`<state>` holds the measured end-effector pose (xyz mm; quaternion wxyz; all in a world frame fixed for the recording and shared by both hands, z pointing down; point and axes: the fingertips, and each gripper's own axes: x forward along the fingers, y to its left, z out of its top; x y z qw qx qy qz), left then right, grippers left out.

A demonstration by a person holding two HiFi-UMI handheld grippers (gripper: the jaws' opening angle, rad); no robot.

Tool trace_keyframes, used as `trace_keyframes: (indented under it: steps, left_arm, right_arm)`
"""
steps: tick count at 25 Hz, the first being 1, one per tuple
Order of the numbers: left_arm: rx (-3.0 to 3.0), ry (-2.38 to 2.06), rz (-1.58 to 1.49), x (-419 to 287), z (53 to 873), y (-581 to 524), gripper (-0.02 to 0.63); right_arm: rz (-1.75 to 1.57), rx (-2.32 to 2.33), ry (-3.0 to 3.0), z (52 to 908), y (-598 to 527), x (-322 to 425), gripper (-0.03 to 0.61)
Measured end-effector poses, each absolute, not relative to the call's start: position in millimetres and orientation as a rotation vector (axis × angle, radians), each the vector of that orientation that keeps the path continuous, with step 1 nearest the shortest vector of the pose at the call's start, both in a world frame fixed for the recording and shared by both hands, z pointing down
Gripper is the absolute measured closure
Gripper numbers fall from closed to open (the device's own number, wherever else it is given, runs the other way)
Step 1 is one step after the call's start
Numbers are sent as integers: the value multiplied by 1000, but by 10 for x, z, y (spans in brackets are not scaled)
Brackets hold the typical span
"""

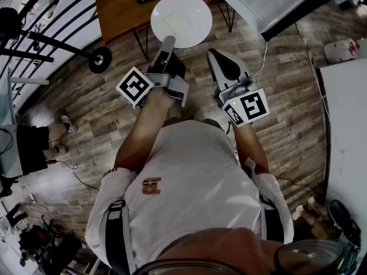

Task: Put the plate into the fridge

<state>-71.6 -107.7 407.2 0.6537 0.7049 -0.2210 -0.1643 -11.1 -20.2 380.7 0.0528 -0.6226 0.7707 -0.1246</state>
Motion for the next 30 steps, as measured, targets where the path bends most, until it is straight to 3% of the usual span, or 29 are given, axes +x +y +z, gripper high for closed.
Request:
trace_keyframes:
  steps: [30]
  left_arm:
    - [1422, -694, -379, -971, 4208, -1281, 589]
  right_arm:
    - [-319, -1918, 2436, 3883, -258, -325, 546]
